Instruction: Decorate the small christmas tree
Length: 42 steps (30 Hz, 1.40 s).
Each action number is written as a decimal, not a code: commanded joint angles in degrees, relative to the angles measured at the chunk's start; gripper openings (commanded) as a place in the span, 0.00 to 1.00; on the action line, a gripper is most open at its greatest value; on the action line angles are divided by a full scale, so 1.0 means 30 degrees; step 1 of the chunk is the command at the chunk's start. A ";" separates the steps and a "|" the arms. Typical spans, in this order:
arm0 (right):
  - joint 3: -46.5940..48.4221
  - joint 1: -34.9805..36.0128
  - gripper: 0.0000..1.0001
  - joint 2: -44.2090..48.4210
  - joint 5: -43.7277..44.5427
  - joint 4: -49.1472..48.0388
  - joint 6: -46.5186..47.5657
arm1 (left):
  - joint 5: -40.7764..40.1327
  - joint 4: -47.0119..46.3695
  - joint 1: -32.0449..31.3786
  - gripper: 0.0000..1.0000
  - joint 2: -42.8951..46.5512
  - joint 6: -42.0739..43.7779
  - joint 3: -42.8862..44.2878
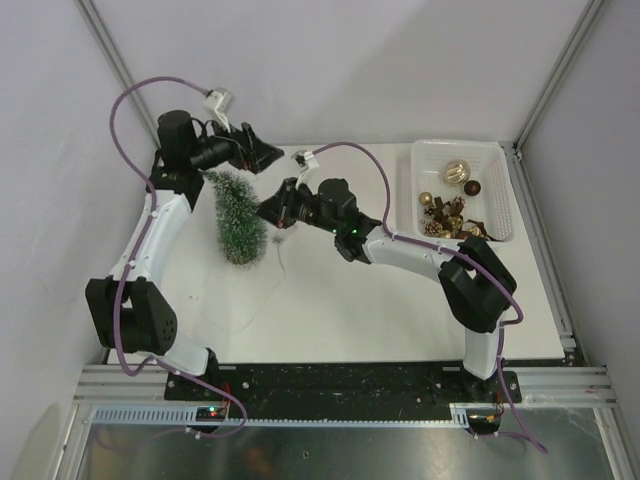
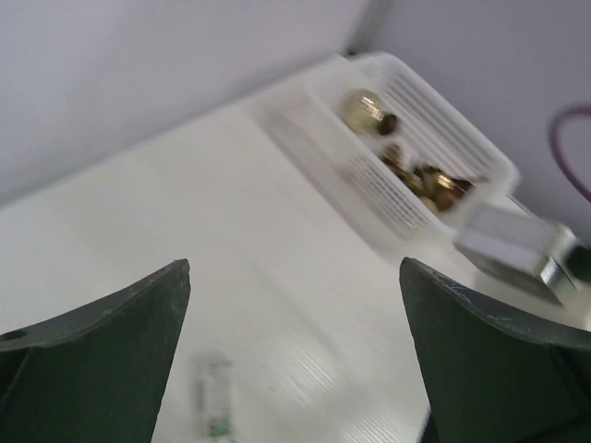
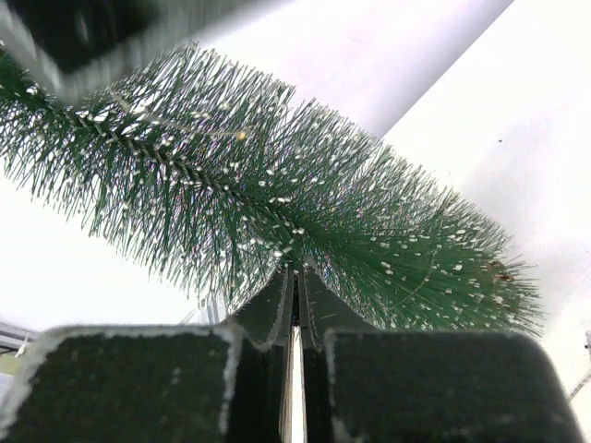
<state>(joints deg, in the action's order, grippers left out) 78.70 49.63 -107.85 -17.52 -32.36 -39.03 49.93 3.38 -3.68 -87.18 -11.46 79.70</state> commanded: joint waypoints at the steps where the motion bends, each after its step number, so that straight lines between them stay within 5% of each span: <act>1: 0.0863 0.0096 0.00 -0.0270 0.0499 0.0512 -0.0021 | -0.6920 0.1498 0.0128 1.00 0.0007 0.2709 0.2895; 7: 0.0868 -0.0063 0.00 0.0024 0.0707 0.1235 0.0014 | -1.3662 0.2372 0.0131 1.00 -0.1283 0.4356 0.5493; 12: 0.0804 -0.0051 0.00 0.0227 0.0579 0.1998 0.0211 | -1.4955 0.2514 -0.0323 1.00 -0.1341 0.6261 0.5173; 25: 0.0231 -0.0609 0.00 0.1827 0.2910 0.5891 0.1641 | -0.9452 0.2565 -0.1178 1.00 0.0446 0.4743 0.3157; 42: 0.0252 -0.3305 0.00 0.4501 0.3469 1.3169 0.4770 | -0.9598 0.3394 -0.1240 1.00 0.1239 0.4030 0.3172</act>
<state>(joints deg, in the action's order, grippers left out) 79.53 40.84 -98.48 -6.70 -0.69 -28.58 20.36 13.23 -7.18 -86.54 1.48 87.79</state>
